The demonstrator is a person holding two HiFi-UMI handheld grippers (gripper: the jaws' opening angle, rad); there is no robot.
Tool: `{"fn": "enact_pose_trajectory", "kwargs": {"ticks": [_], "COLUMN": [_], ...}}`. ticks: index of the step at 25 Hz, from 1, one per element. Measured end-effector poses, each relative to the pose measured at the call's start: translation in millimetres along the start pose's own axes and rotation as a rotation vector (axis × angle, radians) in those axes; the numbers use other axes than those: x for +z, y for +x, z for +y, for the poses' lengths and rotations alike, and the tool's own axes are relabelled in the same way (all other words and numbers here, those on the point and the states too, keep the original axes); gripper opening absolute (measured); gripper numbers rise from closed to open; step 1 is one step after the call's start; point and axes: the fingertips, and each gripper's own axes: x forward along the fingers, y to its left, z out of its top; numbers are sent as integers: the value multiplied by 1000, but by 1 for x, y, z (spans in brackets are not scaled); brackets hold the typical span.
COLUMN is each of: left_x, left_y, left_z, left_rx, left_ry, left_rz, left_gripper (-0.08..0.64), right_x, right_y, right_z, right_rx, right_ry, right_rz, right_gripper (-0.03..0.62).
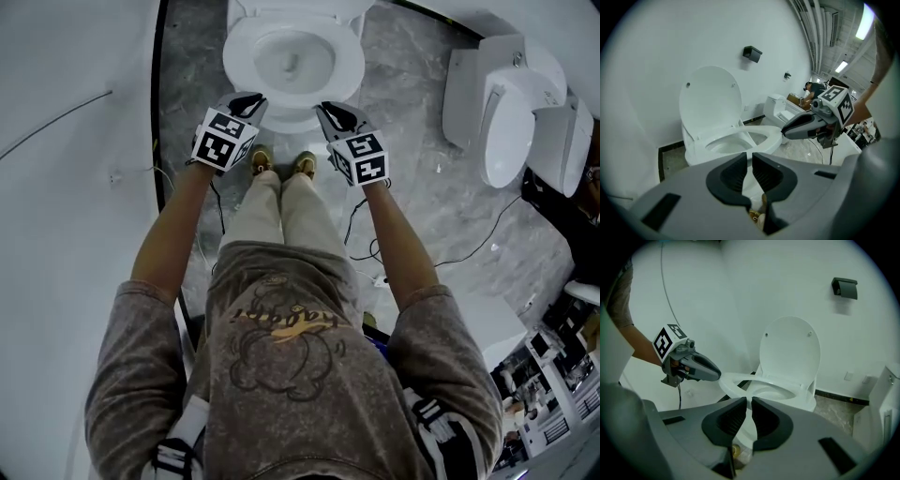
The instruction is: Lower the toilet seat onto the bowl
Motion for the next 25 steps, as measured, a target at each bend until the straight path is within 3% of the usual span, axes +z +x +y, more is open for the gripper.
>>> {"fn": "enact_pose_trajectory", "kwargs": {"ticks": [14,25], "left_x": [-150,-225], "left_y": [81,141], "left_z": [-17,-7], "left_rx": [-32,1], "left_ry": [-154,-209], "left_rz": [207,243], "left_gripper": [41,41], "right_x": [-157,-235], "right_y": [66,121], "right_z": [16,9], "right_rx": [50,71], "right_ry": [122,182], "right_rz": [239,315], "right_gripper": [54,54]}}
